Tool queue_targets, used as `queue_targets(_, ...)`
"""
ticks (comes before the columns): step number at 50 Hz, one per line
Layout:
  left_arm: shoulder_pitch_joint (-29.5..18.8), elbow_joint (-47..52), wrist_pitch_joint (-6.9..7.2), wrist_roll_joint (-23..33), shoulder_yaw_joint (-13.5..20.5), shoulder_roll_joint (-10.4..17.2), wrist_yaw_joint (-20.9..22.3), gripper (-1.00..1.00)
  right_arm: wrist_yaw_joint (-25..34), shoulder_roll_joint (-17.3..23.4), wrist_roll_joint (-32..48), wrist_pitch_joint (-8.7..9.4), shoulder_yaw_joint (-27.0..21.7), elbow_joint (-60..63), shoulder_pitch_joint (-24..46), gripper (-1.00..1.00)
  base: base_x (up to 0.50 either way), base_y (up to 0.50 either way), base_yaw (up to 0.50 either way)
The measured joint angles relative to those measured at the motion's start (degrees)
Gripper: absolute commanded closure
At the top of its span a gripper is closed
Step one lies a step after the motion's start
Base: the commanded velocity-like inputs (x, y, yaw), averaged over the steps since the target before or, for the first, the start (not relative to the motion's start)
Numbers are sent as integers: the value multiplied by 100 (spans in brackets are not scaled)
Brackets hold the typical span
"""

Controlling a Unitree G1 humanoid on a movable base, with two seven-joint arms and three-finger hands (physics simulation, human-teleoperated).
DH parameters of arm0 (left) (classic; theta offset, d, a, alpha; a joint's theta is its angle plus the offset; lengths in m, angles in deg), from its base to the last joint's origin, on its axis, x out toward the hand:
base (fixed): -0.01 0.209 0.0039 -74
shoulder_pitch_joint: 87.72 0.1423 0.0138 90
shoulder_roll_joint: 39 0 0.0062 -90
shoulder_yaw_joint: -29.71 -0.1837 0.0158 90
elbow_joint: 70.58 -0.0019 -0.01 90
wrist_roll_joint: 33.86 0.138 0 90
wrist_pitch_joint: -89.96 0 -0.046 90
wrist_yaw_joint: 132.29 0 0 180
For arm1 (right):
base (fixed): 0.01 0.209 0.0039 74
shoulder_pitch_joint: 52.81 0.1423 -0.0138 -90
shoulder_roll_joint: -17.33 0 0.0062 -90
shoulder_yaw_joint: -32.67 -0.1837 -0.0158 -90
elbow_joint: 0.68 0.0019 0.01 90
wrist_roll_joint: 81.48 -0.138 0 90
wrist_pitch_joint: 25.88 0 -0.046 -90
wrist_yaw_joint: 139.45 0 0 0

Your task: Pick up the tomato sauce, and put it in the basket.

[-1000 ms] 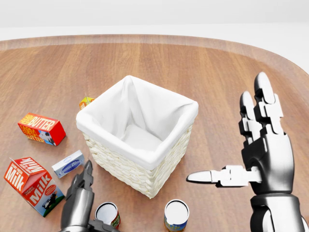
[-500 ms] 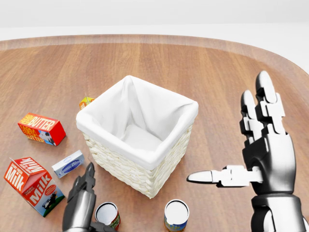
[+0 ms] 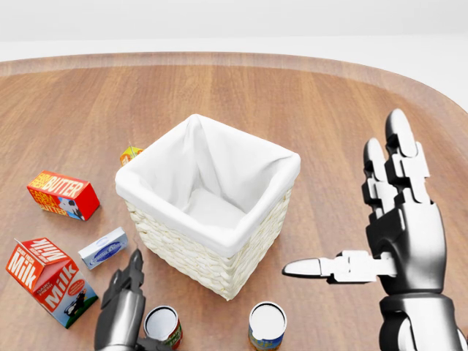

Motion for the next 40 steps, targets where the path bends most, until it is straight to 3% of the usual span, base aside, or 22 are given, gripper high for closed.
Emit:
queue_targets(31, -224, -564, 0, 56, -4, 11, -237, -100, 4, 5, -7, 0, -11, -53, 10, -100, 0, 0, 0)
queue_targets(32, -224, -564, 0, 55, -4, 11, -238, -90, 4, 5, -7, 0, -11, -54, 11, -100, 0, 0, 0)
queue_targets(33, -223, -563, 0, 54, -3, 11, -239, -32, 4, 5, -7, 0, -11, -57, 12, -100, 0, 0, 0)
queue_targets(34, -222, -561, 0, 54, -1, 11, -239, 94, 4, 5, -7, 0, -10, -59, 12, -100, 0, 0, 0)
queue_targets(40, -211, -547, 0, 28, -23, -4, -228, 100, 2, 6, -6, 0, -9, -65, 18, -100, 0, 0, 0)
